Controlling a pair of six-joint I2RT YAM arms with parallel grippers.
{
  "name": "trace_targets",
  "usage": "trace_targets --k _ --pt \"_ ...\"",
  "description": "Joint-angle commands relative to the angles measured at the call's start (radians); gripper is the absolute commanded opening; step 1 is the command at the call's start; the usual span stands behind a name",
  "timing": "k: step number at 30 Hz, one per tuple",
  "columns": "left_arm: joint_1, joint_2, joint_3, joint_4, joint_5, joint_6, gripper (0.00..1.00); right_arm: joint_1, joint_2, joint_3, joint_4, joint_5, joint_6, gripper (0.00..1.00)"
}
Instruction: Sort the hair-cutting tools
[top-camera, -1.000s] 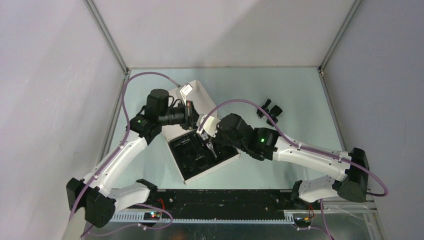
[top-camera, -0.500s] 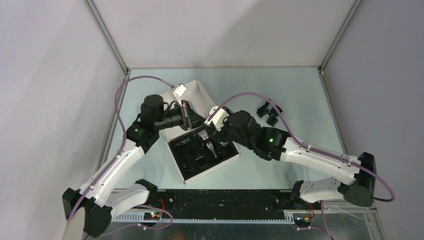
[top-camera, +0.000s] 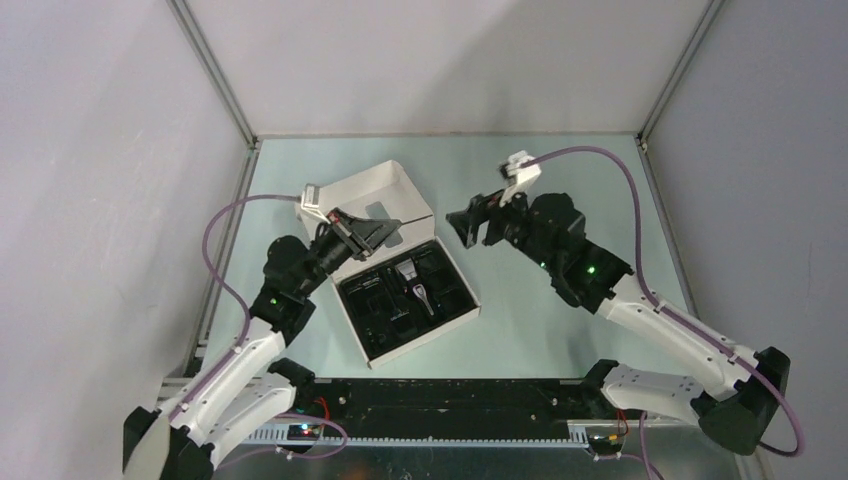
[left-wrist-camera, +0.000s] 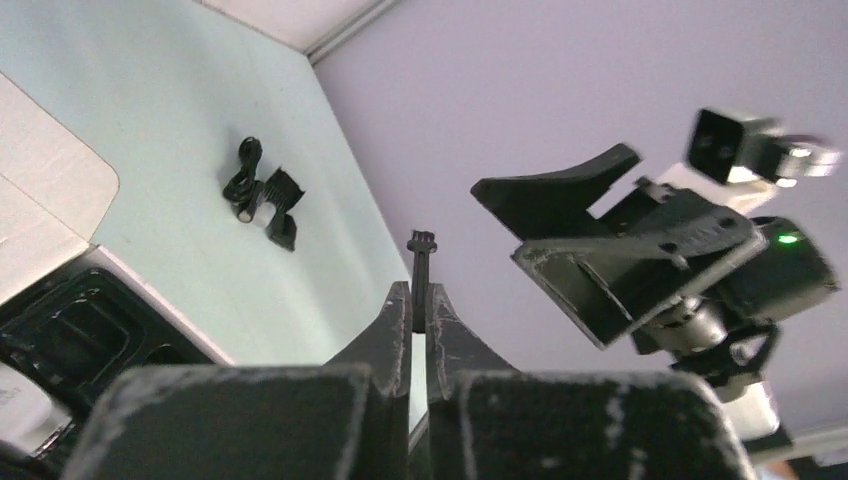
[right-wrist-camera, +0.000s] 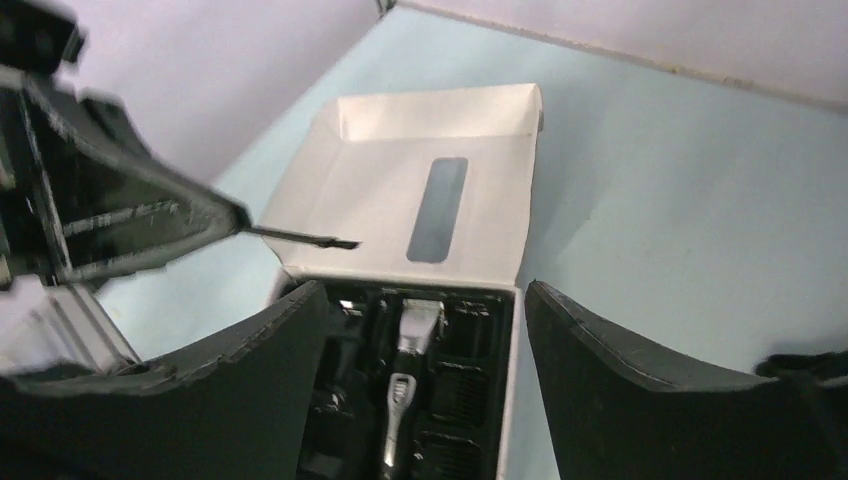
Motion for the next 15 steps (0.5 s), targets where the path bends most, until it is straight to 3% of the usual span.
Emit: trace_targets --k 1,10,15 --pt "-0.004 -0.039 -0.075 0.229 -0.175 -0.219 0.00 -0.142 -0.045 -0.065 0.217 -0.216 0.370 0.76" --pt "-0.023 -0.071 -0.128 0.307 -0.254 -0.376 0.00 -0.174 0.034 -0.125 0.489 -0.302 0.715 0.69" --pt "-0.052 -0.044 -0.141 0.375 -0.282 -0.471 0.00 -0.121 0.097 -0.126 0.621 -0.287 0.772 0.66"
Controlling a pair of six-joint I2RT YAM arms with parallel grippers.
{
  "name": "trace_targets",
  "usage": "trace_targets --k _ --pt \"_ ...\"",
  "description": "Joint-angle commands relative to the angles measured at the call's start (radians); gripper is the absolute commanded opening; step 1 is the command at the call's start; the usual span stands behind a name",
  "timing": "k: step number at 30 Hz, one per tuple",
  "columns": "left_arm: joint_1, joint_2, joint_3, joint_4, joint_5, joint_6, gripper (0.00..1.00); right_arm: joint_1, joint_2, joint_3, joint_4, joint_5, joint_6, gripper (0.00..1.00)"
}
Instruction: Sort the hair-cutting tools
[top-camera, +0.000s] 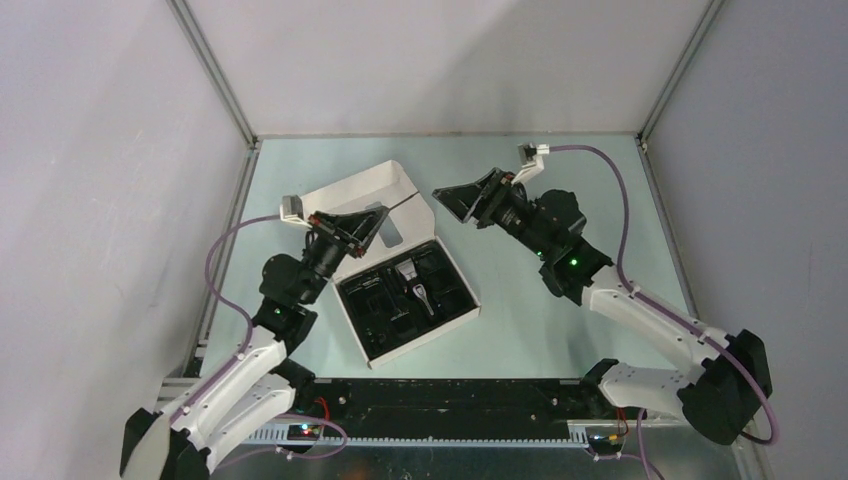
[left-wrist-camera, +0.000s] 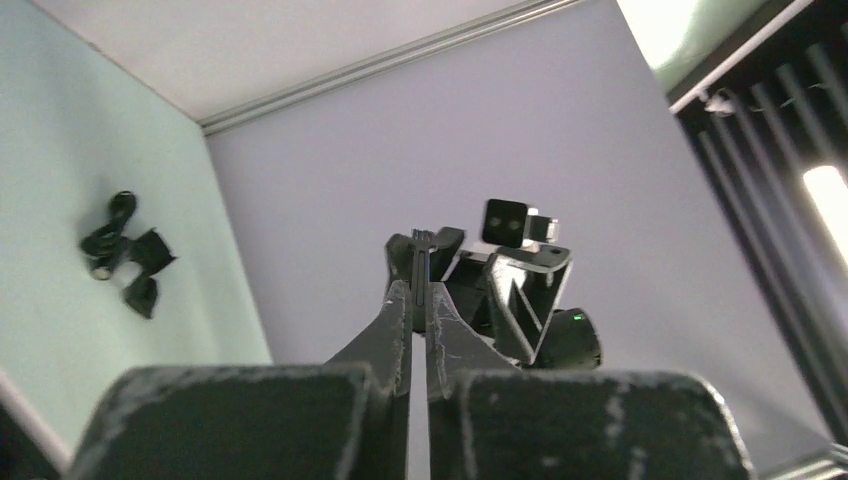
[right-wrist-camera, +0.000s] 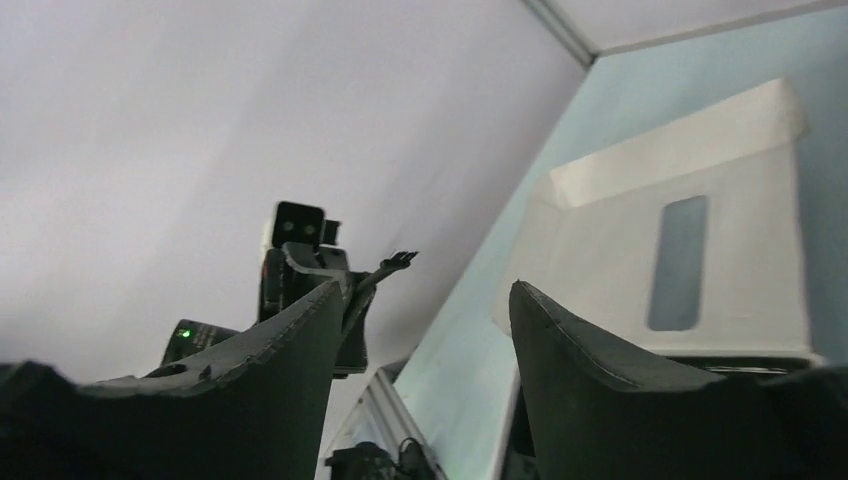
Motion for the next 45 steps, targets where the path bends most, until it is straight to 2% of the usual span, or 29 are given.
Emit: trace_targets --k 1,13,18,25,33,45 --pt "-0.032 0.016 -0.009 0.133 -0.058 -0.111 0.00 0.047 0.048 0.001 0.204 0.001 0.122 0.66" --pt "-0.119 0.071 -0.012 0.243 -0.132 -0.160 0.00 0.085 0.092 0.014 0.270 0.059 0.126 0.59" --pt "-0.140 0.079 -0.014 0.255 -0.159 -0.163 0.00 0.095 0.098 0.014 0.281 0.059 0.123 0.53" --pt "-0.155 0.089 -0.017 0.260 -0.170 -0.171 0.00 0.101 0.100 0.013 0.302 0.057 0.111 0.45" --pt "-0.165 0.096 -0.020 0.267 -0.172 -0.171 0.00 0.104 0.097 0.012 0.324 0.060 0.095 0.43" --pt "-0.175 0.103 -0.023 0.278 -0.177 -0.172 0.00 0.105 0.096 0.014 0.323 0.071 0.094 0.32"
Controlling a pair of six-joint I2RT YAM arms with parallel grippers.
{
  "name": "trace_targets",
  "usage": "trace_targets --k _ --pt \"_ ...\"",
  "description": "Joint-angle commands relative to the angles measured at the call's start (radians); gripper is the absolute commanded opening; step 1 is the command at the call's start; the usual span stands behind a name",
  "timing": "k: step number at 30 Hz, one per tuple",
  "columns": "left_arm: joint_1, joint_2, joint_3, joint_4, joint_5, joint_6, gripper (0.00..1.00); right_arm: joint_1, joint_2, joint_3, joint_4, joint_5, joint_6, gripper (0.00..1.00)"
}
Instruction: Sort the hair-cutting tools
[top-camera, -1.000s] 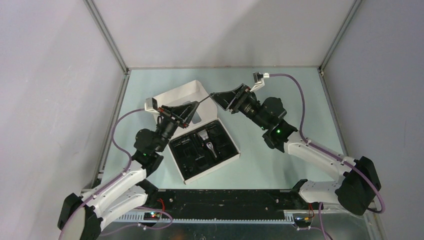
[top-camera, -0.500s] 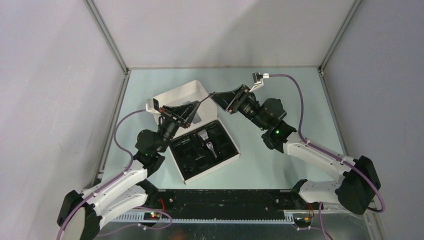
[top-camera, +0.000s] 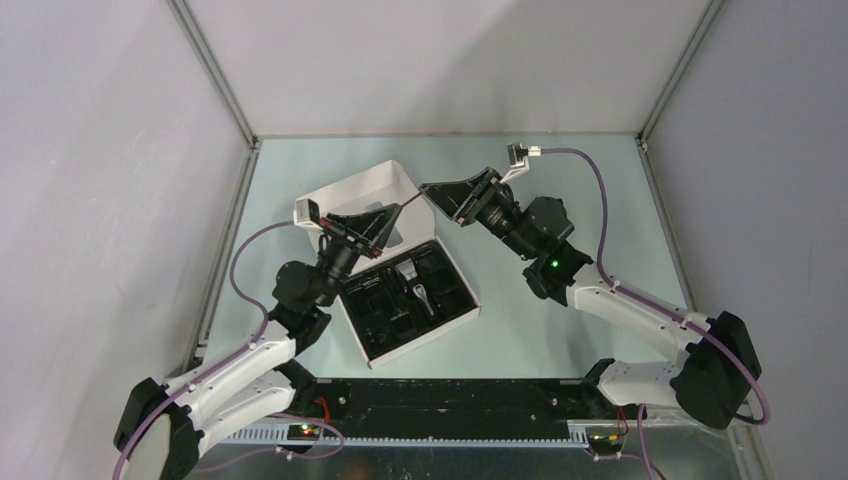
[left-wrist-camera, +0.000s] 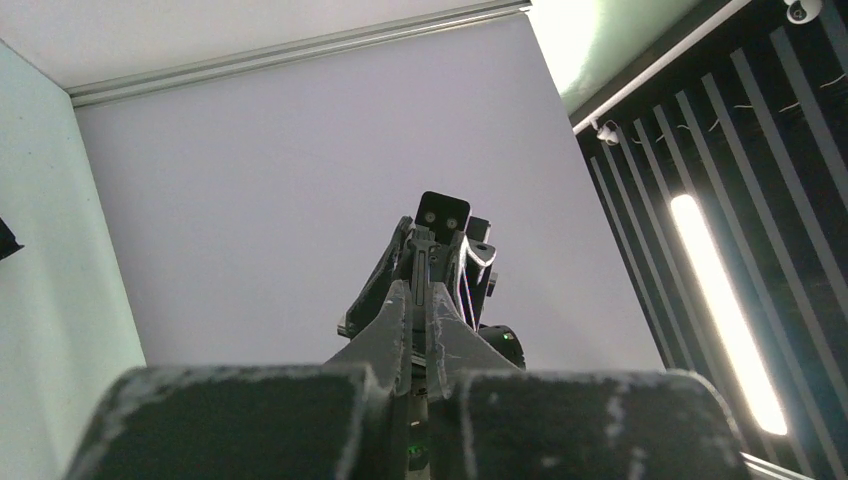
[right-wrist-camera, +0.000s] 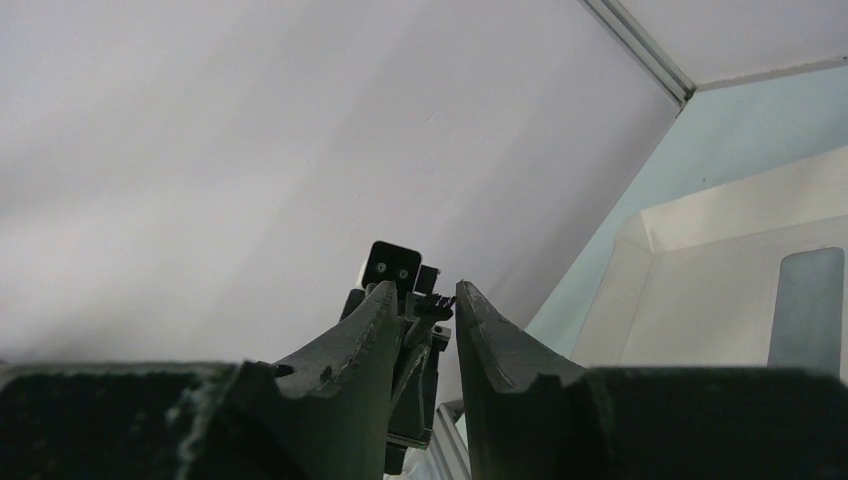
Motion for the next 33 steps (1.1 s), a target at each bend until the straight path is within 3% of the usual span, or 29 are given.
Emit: trace_targets --k 1,16,21,25,29,33 --pt "-0.012 0.005 -0.004 0.042 -0.018 -0.001 0.00 0.007 -0.003 0.013 0.049 0.017 -0.014 0.32" --pt "-0.021 0.012 0.003 0.051 -0.020 -0.006 0.00 0.015 0.001 0.012 0.056 0.008 -0.015 0.30" --pt "-0.022 0.012 0.001 0.051 -0.019 -0.010 0.01 0.017 -0.001 0.013 0.053 0.012 -0.022 0.15" --pt "-0.021 0.001 -0.009 0.030 -0.022 0.006 0.13 0.016 -0.015 0.013 0.021 0.034 -0.057 0.05" --pt "-0.016 -0.046 -0.045 -0.019 -0.061 0.052 0.39 0.013 -0.038 0.013 -0.038 0.064 -0.115 0.01" --pt "0.028 -0.124 -0.046 -0.182 -0.069 0.160 0.53 0.005 -0.072 0.015 -0.120 0.073 -0.203 0.00"
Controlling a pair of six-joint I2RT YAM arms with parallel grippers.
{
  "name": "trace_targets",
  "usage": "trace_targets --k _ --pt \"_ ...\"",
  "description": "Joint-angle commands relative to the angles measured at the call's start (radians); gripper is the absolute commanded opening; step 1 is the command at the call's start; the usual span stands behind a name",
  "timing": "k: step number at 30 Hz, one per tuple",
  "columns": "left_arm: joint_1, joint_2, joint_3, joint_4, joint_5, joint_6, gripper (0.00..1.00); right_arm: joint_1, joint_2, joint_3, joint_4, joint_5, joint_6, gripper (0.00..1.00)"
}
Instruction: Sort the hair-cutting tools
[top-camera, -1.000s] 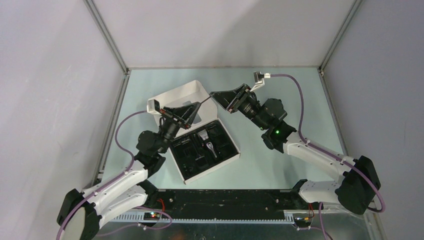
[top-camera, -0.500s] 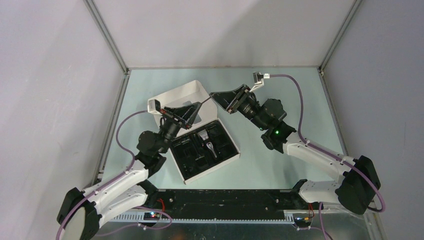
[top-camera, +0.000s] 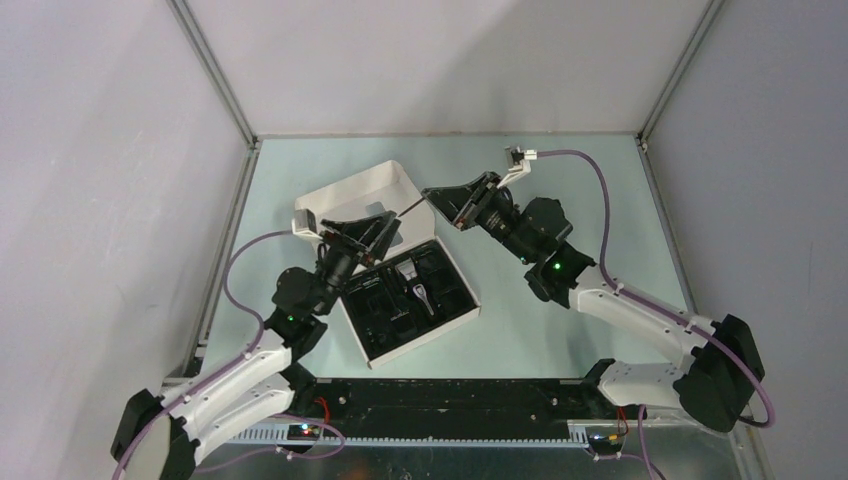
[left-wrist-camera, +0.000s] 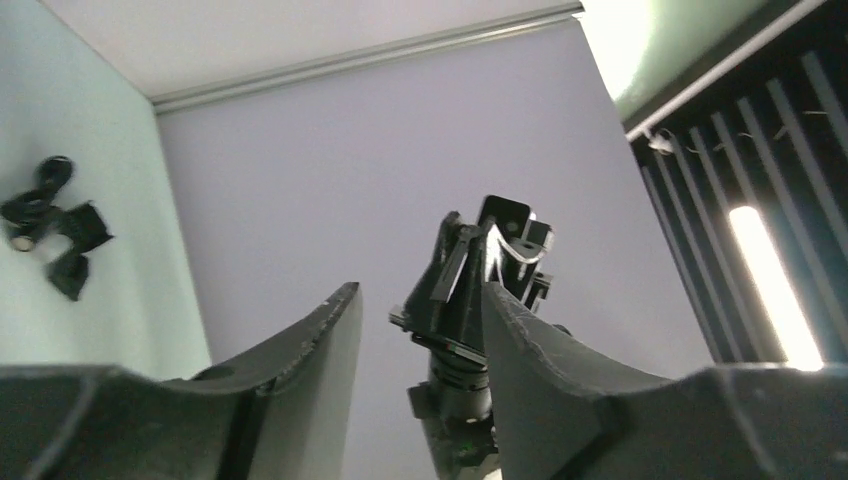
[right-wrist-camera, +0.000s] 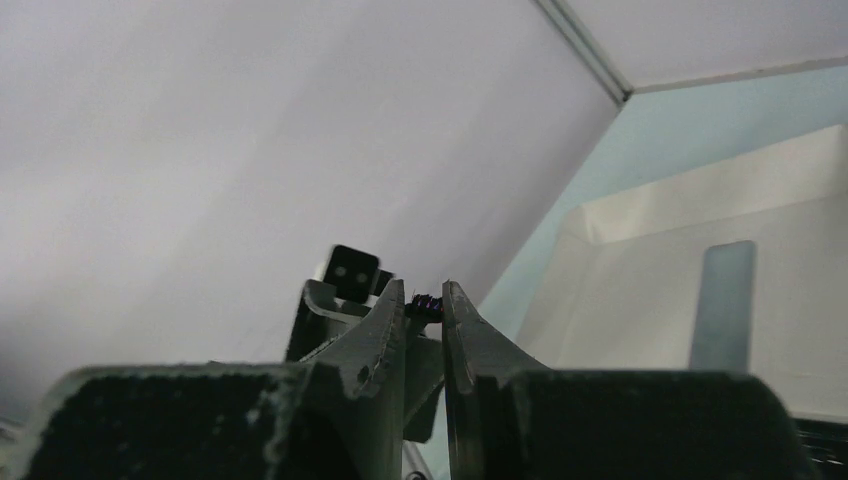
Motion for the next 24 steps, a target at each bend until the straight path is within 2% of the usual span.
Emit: trace_targets --k 1,2,3,4,6,9,12,13,17,24 --pt "0.046 -0.092 0.023 -0.239 -0.036 0.145 0.54 -0.009 -0.063 0.018 -0.102 0.036 -0.125 0.00" --pt "0.072 -0.123 0.039 -0.300 -0.030 0.202 0.56 -0.010 -0.066 0.040 -0.133 0.032 -0.169 0.00" --pt "0.087 -0.138 0.082 -0.447 -0.027 0.235 0.57 -0.010 -0.065 0.054 -0.211 0.030 -0.191 0.00" --pt "0.112 -0.159 0.106 -0.521 -0.030 0.307 0.59 -0.009 -0.063 0.081 -0.249 0.029 -0.232 0.00" --pt "0.149 -0.175 0.200 -0.803 -0.034 0.409 0.62 -0.006 -0.059 0.108 -0.376 0.023 -0.282 0.00" --pt "0.196 -0.174 0.253 -0.991 -0.025 0.516 0.69 0.006 -0.055 0.127 -0.475 0.031 -0.334 0.00" --pt "0.249 -0.149 0.290 -1.186 0.003 0.566 0.81 0.028 -0.045 0.146 -0.597 0.052 -0.398 0.00" --pt "0.265 -0.133 0.293 -1.218 0.011 0.581 0.85 0.032 -0.044 0.147 -0.616 0.082 -0.418 0.00" --pt "0.296 -0.100 0.273 -1.360 0.020 0.592 0.91 0.057 -0.044 0.149 -0.715 0.136 -0.458 0.00" --pt "0.314 -0.037 0.206 -1.366 0.037 0.580 0.92 0.070 -0.034 0.148 -0.757 0.145 -0.475 0.00"
